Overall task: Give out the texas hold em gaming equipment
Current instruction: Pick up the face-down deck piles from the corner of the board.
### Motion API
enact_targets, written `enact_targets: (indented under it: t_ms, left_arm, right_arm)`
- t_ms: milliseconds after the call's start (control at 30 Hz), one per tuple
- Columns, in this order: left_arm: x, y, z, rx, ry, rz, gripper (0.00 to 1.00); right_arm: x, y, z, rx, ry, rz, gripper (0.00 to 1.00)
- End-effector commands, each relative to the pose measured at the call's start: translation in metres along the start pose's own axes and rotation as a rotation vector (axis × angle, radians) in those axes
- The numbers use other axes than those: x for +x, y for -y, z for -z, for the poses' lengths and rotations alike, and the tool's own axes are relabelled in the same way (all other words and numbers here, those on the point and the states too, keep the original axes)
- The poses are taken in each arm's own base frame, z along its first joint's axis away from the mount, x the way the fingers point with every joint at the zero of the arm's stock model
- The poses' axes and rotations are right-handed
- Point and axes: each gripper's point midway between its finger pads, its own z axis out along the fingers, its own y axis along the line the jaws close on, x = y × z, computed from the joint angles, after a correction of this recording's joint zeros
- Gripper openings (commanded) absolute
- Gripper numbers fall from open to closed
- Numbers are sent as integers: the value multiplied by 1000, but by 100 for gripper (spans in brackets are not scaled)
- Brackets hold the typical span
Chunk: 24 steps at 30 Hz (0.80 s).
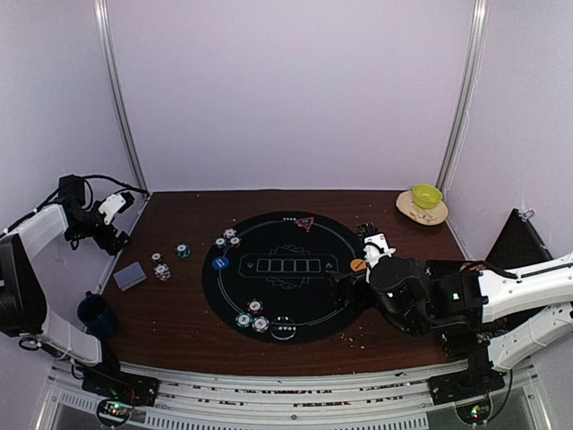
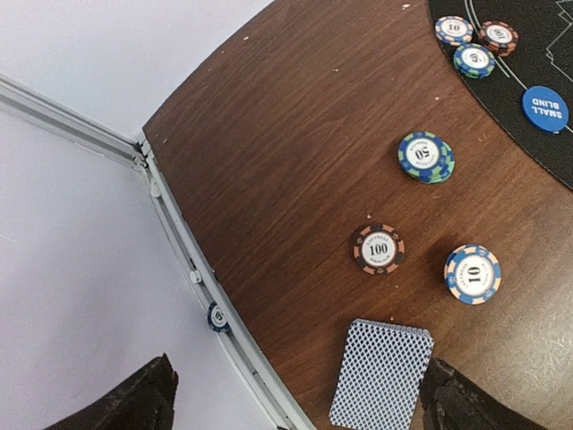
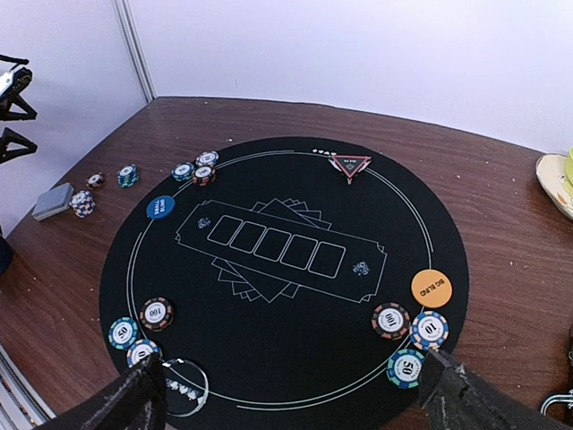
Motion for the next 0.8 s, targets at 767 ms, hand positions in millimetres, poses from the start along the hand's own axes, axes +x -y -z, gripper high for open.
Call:
enact_targets:
  t_ms: [767]
  left_arm:
    - [53,52,-9,357,-151,-309,98]
  right_arm:
    - [-1,-1,6,-37,21,-5,100]
